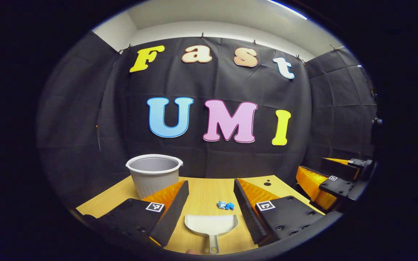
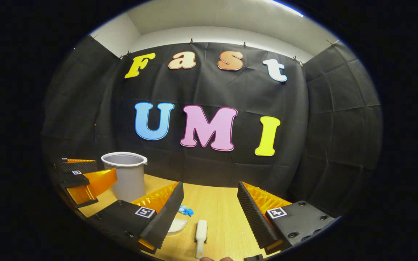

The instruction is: Pick up the small broom and dustpan from the desktop, sweep the trash into the dustpan with the broom, and then empty the trash into the garbage bin.

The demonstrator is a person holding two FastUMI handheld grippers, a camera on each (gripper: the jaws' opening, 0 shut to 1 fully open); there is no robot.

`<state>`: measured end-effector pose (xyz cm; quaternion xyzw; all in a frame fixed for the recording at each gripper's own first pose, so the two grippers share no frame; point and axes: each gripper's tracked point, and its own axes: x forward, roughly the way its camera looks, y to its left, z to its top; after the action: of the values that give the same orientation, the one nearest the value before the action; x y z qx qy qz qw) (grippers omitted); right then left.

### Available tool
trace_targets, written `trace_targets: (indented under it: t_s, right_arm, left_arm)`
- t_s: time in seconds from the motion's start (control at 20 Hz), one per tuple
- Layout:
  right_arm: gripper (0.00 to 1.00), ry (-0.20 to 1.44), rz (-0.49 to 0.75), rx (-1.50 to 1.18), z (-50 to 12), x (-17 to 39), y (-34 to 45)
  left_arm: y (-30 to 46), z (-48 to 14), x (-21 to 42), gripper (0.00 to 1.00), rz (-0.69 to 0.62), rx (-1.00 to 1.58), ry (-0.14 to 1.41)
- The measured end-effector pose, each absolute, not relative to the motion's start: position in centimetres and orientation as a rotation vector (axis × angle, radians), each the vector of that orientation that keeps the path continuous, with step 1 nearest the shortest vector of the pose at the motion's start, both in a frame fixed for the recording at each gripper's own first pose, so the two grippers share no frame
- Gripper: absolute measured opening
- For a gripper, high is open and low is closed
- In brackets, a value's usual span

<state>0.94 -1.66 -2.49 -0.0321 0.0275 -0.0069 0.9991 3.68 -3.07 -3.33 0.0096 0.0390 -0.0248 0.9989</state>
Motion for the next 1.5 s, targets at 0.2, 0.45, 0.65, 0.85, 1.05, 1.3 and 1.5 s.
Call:
trace_targets:
  t_s: [0.2,0.45,0.65,0.85,1.05,1.3,1.5]
  right_arm:
    - [0.95,0.026,-0.021,-0.049,-1.7,0.9,-1.3]
    - [0.95,0.062,-0.024,-0.025,-2.8,0.6,-0.2]
    - [0.95,0.069,-0.003,-0.057,-3.5,1.1,-0.6]
    - [0.95,0.083,-0.005,-0.063,-4.5,2.1,-2.2]
    - [0.95,0.149,-0.006,-0.033,-7.4,2.5,-3.7]
    - [0.95,0.253,0.036,-0.014,-12.0,2.8,-4.5]
    - [0.96,0.354,0.014,0.042,-15.7,3.5,-6.2]
  left_arm:
    - [-3.3,-3.1,3.4,0.75,-0.073,0.04,0.077]
    - [-3.7,-4.7,3.6,0.72,-0.116,0.058,0.139]
    - [-4.2,-8.3,4.8,0.75,-0.127,0.048,0.249]
    - [-4.2,-15.0,5.7,0.75,-0.11,0.021,0.456]
    - [-4.7,-22.8,4.8,0.77,-0.131,0.014,0.775]
    - [-4.6,-29.1,3.1,0.77,-0.109,0.037,1.063]
    - [-4.6,-32.6,4.4,0.77,-0.085,0.044,1.247]
